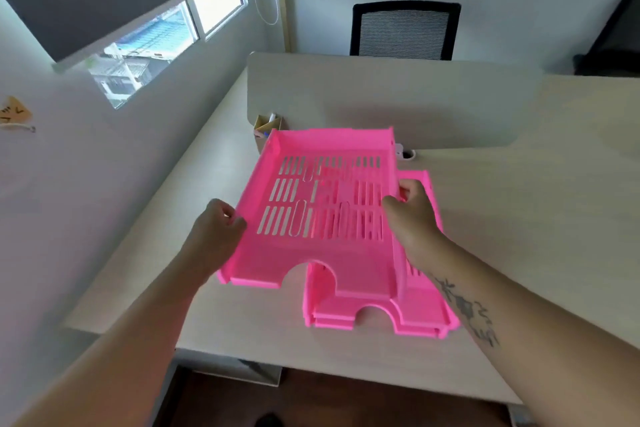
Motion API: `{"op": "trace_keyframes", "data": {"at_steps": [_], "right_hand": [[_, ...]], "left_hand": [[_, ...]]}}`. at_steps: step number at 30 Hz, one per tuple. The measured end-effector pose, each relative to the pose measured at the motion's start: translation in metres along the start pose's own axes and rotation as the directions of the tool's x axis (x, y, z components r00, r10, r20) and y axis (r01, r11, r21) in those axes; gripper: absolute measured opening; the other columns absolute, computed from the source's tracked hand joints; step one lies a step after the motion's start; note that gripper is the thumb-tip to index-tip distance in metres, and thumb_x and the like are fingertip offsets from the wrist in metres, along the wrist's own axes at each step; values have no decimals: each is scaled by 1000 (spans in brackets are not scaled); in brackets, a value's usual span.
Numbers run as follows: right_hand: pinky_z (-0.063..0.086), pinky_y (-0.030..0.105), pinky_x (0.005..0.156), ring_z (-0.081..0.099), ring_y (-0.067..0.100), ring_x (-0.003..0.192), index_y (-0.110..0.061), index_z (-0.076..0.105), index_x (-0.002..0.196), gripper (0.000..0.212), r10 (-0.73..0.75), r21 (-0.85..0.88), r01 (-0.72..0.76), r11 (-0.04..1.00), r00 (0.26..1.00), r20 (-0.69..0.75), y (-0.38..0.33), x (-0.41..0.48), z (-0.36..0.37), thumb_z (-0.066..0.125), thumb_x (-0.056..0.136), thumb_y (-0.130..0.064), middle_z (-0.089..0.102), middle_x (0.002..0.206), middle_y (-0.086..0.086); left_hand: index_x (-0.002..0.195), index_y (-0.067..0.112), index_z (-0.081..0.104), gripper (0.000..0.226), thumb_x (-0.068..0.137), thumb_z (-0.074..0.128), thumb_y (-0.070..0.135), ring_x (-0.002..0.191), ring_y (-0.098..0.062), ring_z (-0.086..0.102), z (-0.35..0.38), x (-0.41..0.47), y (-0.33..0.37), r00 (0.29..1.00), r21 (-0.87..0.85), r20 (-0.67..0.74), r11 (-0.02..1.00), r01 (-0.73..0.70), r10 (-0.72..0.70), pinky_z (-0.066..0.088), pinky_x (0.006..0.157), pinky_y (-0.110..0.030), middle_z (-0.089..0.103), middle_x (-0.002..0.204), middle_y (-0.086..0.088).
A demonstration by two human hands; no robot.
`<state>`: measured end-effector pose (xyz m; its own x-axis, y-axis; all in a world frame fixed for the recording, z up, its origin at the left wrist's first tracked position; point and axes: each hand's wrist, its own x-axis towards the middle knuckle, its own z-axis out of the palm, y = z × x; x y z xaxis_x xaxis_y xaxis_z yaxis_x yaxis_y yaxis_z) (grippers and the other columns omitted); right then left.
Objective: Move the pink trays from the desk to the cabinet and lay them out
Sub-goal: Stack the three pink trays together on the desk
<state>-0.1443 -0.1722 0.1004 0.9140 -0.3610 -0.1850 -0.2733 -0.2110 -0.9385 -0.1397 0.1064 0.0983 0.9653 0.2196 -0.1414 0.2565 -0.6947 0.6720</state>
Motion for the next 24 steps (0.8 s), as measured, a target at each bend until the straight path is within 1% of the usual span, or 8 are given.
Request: {"op": "trace_keyframes", "data": {"at_steps": [3, 5, 8, 11, 16, 18, 21, 24], "right_hand": [[38, 29, 52, 47, 16, 66, -7, 50, 117, 26, -11, -11, 11, 1000, 1000, -15, 19, 7, -46, 46, 92, -1, 55, 94, 8], [45, 33, 59, 53, 20, 73, -8, 47, 130, 39, -2, -63, 3, 998, 1000, 15, 30, 13, -67, 45, 92, -2, 59, 98, 6], [56, 43, 72, 65, 24, 81, -23, 33, 147, 59, 70, -121, -58, 991, 993, 97, 45, 18, -86, 43, 93, -3, 64, 112, 5], [59, 48, 77, 69, 27, 88, -30, 30, 149, 61, 118, -121, -103, 987, 985, 123, 58, 20, -92, 43, 94, -5, 66, 111, 5], [55, 36, 63, 68, 18, 83, -30, 26, 151, 58, 172, -130, -154, 979, 975, 139, 71, 16, -93, 45, 98, -13, 65, 99, -4], [58, 39, 67, 68, 19, 82, -29, 25, 151, 59, 172, -138, -153, 979, 975, 143, 75, 17, -92, 46, 98, -13, 65, 98, -4], [52, 30, 57, 65, 14, 76, -26, 22, 152, 59, 170, -155, -147, 977, 974, 150, 76, 23, -88, 43, 100, -11, 63, 95, -7], [51, 29, 57, 64, 13, 76, -27, 17, 155, 62, 161, -187, -131, 974, 974, 159, 76, 29, -86, 40, 101, -9, 65, 114, 2]], "left_hand": [[99, 6, 49, 10, 93, 46, 13, 72, -23, 58, 40, -22, 26, 1000, -17, 4, 1000, -24, 24, 47, 56, -36, 58, 84, -6], [100, 4, 48, 11, 92, 45, 13, 69, -22, 56, 61, -31, 37, 999, -16, -1, 999, -36, 36, 45, 55, -35, 56, 81, -5], [99, 1, 46, 12, 92, 45, 11, 64, -20, 50, 86, -40, 46, 999, -31, -2, 999, -40, 40, 40, 53, -34, 53, 77, -4], [96, 3, 43, 8, 93, 42, 10, 63, -20, 50, 99, -44, 48, 999, -30, 25, 999, -37, 37, 42, 52, -35, 54, 79, -7], [96, 3, 40, 6, 95, 38, 8, 61, -22, 50, 115, -43, 45, 996, -5, 81, 999, -37, 37, 39, 46, -31, 54, 79, -11], [95, 4, 38, 5, 96, 36, 9, 61, -24, 52, 118, -43, 40, 995, 0, 90, 999, -38, 38, 42, 47, -33, 55, 79, -12], [96, 6, 36, 6, 97, 34, 12, 65, -24, 56, 120, -41, 36, 994, -12, 106, 999, -33, 34, 51, 50, -39, 54, 79, -8], [99, 6, 37, 8, 98, 33, 13, 67, -23, 57, 121, -39, 36, 994, -36, 106, 999, -31, 35, 52, 51, -39, 53, 79, -6]]}}
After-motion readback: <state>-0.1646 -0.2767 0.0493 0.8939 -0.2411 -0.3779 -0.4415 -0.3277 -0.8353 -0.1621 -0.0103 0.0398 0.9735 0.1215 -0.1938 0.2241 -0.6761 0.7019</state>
